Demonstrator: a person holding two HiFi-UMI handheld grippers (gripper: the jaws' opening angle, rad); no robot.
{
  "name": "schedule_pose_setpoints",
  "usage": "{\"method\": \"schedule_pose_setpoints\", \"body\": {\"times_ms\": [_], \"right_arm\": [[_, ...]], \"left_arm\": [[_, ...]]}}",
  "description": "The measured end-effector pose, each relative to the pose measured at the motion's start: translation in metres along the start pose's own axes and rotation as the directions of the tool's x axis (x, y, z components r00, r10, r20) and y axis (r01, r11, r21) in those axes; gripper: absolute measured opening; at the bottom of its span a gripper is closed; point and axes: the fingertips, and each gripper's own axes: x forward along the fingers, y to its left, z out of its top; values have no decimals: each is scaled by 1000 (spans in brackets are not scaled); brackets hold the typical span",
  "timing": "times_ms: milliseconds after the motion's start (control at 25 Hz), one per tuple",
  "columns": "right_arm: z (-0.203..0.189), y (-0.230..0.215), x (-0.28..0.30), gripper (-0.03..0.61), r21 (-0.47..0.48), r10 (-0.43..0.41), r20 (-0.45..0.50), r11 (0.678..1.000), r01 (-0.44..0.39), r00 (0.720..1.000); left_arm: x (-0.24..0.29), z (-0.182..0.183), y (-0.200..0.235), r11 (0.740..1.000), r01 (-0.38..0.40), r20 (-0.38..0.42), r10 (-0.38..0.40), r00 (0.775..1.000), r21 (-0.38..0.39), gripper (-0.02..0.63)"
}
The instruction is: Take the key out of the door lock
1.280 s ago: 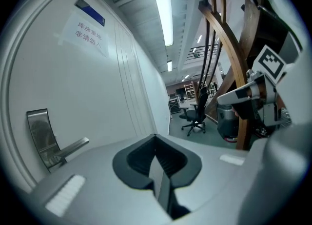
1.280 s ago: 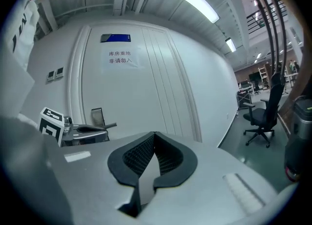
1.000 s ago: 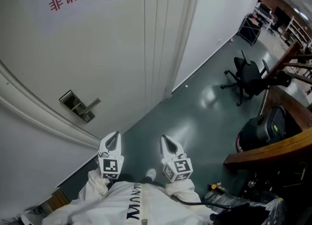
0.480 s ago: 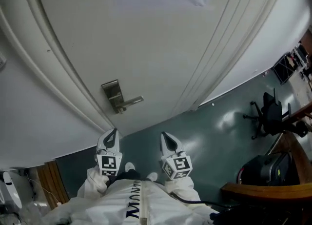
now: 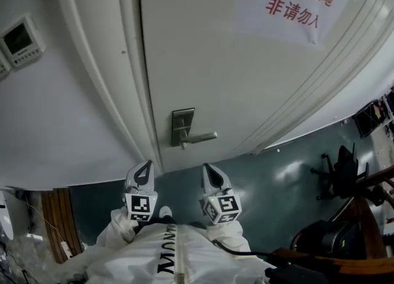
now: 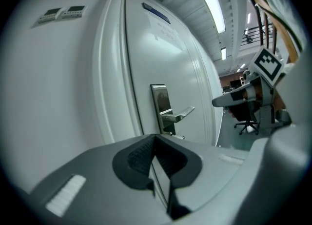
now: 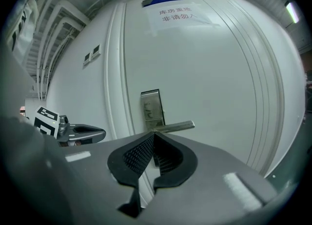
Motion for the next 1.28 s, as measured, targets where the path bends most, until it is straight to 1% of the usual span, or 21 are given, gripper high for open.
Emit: {"method": "schedule_pose_setpoints", "body": {"times_ms": [240, 360, 480, 680, 760, 840, 920, 1000, 1120, 1280], "right_arm": [[5, 8, 18, -6, -21, 0, -10, 1000, 0, 1000], [5, 6, 24, -6, -37, -3, -19, 999, 2, 1000], [5, -1, 30, -6, -54, -9, -27, 999, 8, 1000], [0, -6, 38, 54, -65, -1, -48, 998, -2, 999], [-2, -11, 41, 83, -54, -3, -55, 999, 0, 998], [-6, -17, 45, 136, -17, -4, -59, 1000, 2, 998], [-13, -21, 51, 183, 44, 12, -67, 999, -9, 998], [-21, -23, 57, 202, 115, 36, -73, 993, -28, 997], [-33, -24, 66, 204, 228, 68, -75, 972, -49, 995], [-48, -25, 81, 192, 390, 113, -72, 918, -76, 991]], "left_arm": [[-3, -4, 19, 999, -30, 5, 30, 1000, -25, 0], [0, -7, 22, 998, -49, -9, 49, 999, -40, 0], [5, -4, 20, 998, -56, -8, 56, 998, -42, 0], [9, -3, 19, 997, -70, -21, 69, 997, -39, 0], [11, -3, 17, 997, -72, -24, 71, 997, -36, 0], [13, -2, 15, 997, -73, -28, 72, 997, -30, 0], [14, -2, 15, 997, -77, -34, 76, 997, -25, 0], [14, -3, 17, 996, -86, -40, 85, 996, -20, 0], [12, -4, 22, 995, -100, -46, 99, 994, -16, 0], [7, -6, 30, 992, -123, -58, 123, 991, -9, 0]]}}
